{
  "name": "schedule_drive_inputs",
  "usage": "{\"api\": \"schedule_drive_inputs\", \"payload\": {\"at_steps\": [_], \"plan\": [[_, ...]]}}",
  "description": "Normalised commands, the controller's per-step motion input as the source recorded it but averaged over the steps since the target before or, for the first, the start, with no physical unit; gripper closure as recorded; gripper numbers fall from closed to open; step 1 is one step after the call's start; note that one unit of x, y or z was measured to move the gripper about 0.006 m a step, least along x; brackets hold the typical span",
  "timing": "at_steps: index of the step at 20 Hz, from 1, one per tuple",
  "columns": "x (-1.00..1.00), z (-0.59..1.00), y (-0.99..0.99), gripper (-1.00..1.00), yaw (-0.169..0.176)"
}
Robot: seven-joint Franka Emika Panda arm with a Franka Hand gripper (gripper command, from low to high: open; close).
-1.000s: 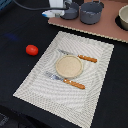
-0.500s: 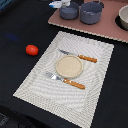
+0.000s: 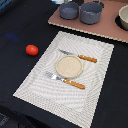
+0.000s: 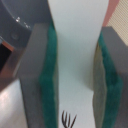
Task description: Place the pan onto the stove and place the fish and sausage into the pan.
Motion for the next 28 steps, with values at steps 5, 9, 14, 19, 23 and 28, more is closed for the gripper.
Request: {"api": "schedule_drive_inputs", "payload": {"at_steps": [5, 9, 14, 19, 23, 28], "plan": [[0.26, 0.0, 0.65, 1.0, -0.003], [0.39, 0.0, 0.43, 1.0, -0.009], [0.52, 0.0, 0.26, 1.0, -0.028], [0.5, -0.01, 0.27, 1.0, -0.03], [0.27, -0.05, 0.3, 1.0, -0.016], [0.1, -0.04, 0.27, 1.0, -0.001]]}}
